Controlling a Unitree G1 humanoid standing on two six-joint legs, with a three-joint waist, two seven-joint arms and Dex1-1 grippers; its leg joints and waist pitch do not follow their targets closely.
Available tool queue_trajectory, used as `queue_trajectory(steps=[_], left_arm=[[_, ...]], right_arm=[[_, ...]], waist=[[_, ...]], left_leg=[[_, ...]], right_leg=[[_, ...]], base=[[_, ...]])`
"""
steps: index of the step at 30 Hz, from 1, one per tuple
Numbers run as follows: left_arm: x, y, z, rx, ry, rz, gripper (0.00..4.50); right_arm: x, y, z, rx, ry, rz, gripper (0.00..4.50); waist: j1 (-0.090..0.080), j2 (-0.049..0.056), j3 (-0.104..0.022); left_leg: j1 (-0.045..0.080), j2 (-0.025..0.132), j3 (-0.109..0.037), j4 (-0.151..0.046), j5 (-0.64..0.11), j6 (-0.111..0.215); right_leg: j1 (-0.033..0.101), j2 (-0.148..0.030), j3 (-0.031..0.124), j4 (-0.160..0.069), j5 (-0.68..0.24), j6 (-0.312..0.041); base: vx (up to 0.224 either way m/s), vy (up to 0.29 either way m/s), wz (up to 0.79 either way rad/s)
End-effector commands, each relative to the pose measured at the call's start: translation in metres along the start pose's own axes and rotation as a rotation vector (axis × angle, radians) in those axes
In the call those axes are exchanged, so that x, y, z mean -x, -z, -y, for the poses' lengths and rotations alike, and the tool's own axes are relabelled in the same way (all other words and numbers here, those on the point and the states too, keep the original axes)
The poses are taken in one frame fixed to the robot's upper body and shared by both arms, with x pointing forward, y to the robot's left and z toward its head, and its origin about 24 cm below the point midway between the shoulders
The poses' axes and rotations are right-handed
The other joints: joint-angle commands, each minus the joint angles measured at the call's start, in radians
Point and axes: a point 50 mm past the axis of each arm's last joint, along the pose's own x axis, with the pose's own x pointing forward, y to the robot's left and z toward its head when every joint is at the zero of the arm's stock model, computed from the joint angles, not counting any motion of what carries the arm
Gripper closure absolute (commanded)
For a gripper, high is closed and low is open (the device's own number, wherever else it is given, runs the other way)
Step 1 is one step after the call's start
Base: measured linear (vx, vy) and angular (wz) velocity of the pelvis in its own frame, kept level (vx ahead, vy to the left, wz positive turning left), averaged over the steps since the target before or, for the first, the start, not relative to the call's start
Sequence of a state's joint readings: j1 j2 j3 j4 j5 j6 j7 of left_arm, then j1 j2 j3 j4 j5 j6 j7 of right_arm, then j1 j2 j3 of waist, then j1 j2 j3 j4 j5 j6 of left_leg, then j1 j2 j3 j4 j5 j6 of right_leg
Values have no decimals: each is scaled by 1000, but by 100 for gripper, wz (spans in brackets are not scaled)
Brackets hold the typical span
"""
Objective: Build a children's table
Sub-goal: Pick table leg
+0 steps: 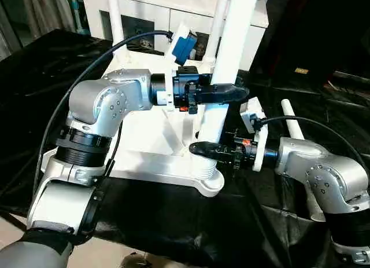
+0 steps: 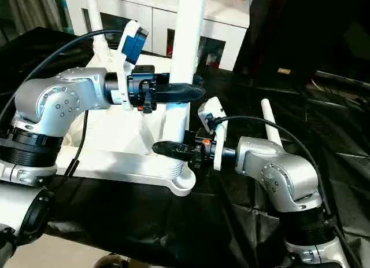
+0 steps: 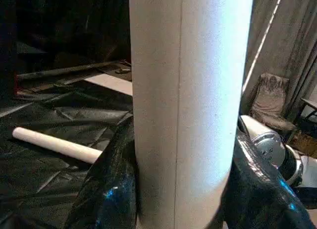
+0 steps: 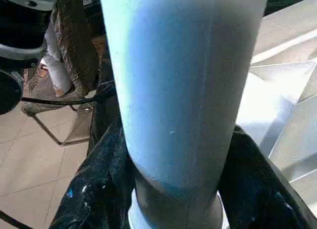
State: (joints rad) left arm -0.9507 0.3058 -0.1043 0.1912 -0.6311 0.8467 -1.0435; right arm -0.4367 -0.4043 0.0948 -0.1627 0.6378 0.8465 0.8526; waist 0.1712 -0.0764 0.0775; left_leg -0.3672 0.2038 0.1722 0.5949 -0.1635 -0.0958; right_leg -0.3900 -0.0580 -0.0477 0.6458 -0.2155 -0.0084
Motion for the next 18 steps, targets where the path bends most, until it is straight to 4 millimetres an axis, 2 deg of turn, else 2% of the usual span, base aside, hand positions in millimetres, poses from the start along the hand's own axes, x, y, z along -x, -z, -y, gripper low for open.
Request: queue_trajectory(steps=[1,3,4,7,9,13,14,15,18], left_arm=[[-5,-6,5,-51,25,3,270],[-5,-6,3,-46,-4,9,270],[-5,-6,3,-43,-8,10,214],[-3,-7,1,-12,-7,36,193],[-2,-9,1,-11,-7,81,157],[0,-16,0,-22,-10,208,155],[1,-20,0,-10,-11,280,155],[4,-24,-3,18,-29,429,155],[8,-22,-8,42,-47,545,155]], right_arm=[[2,1,5,-21,30,-2,259],[3,1,6,-20,36,4,259],[3,1,6,-19,37,5,259],[3,1,7,-19,50,24,261],[4,-1,7,-20,57,43,262],[5,-3,8,-20,67,81,262],[5,-4,8,-21,73,97,262],[6,-7,9,-27,86,138,262],[7,-10,10,-35,101,189,262]], waist=[[2,13,-85],[2,13,-85],[2,13,-85],[2,14,-85],[2,18,-86],[3,15,-86],[3,17,-86],[3,15,-87],[4,11,-87]], left_leg=[[10,20,-5,-61,-119,-37],[10,20,-5,-61,-120,-37],[10,20,-5,-61,-123,-38],[10,20,-6,-61,-124,-38],[9,19,-6,-60,-122,-39],[8,19,-6,-60,-125,-38],[8,19,-6,-59,-124,-38],[6,19,-6,-58,-124,-35],[7,19,-6,-58,-129,-26]], right_leg=[[57,-75,43,-67,-29,-189],[57,-75,42,-67,-25,-191],[57,-76,42,-67,-26,-192],[57,-76,42,-67,-28,-193],[57,-75,42,-65,-14,-198],[60,-76,42,-66,2,-210],[61,-76,42,-64,9,-215],[62,-76,42,-64,21,-220],[62,-77,41,-68,10,-222]], base=[[0,0,0],[0,0,0],[0,0,0],[0,0,0],[0,0,0],[0,0,0],[0,0,0],[0,0,0],[0,0,0]])
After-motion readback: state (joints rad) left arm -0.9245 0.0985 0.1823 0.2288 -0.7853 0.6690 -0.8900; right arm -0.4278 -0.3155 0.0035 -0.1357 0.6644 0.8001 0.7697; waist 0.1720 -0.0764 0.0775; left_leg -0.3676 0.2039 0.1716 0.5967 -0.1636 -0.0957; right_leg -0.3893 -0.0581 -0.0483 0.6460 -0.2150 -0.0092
